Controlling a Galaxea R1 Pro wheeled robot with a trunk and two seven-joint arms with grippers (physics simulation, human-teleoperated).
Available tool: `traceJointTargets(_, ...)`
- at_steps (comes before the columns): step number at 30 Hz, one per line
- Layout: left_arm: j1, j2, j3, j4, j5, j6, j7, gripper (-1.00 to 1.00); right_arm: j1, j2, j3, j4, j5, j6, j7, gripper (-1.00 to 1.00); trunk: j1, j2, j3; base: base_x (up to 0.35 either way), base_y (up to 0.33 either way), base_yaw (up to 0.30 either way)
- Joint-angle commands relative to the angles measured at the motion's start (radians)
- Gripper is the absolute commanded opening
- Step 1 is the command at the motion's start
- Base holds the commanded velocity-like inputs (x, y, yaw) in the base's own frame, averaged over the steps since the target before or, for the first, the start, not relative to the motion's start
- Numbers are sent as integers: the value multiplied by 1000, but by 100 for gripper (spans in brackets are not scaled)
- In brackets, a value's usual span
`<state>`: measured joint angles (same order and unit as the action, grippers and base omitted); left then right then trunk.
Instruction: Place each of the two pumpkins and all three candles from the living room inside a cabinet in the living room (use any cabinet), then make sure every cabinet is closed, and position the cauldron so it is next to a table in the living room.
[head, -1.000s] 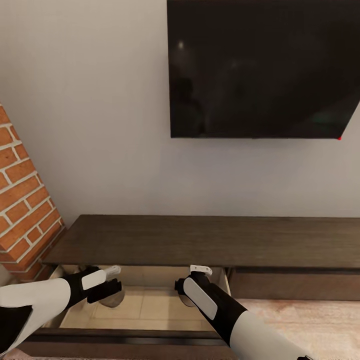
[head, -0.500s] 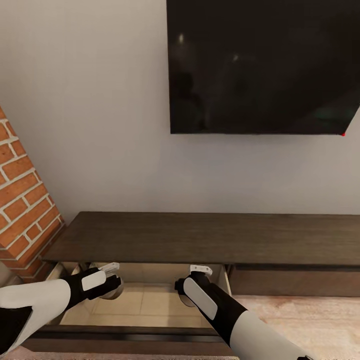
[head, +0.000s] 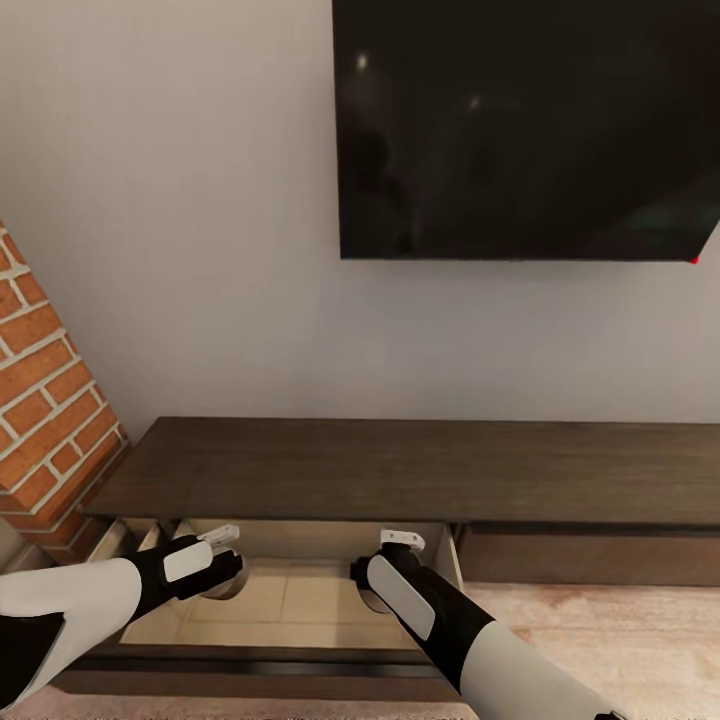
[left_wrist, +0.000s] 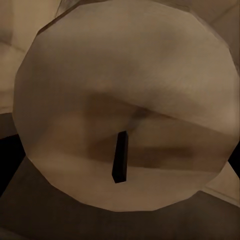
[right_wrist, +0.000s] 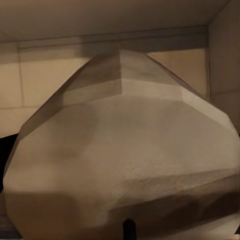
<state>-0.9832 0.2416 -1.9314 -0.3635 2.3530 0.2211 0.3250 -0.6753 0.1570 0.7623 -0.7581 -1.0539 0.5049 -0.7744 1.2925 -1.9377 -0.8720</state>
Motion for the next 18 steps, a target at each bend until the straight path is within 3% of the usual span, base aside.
traceJointTargets(1,-2,1,-4,-3,3,0,5,-100,-1,0,3,-1,-6,1,-8,-100,0,-1,-3,0,0,0)
traceJointTargets(18,-2,-2,-5,-4,3,-1,3,-100,-1,-1,3,-1,-6,1,-8,-100,0,-1,-29,0,0,0)
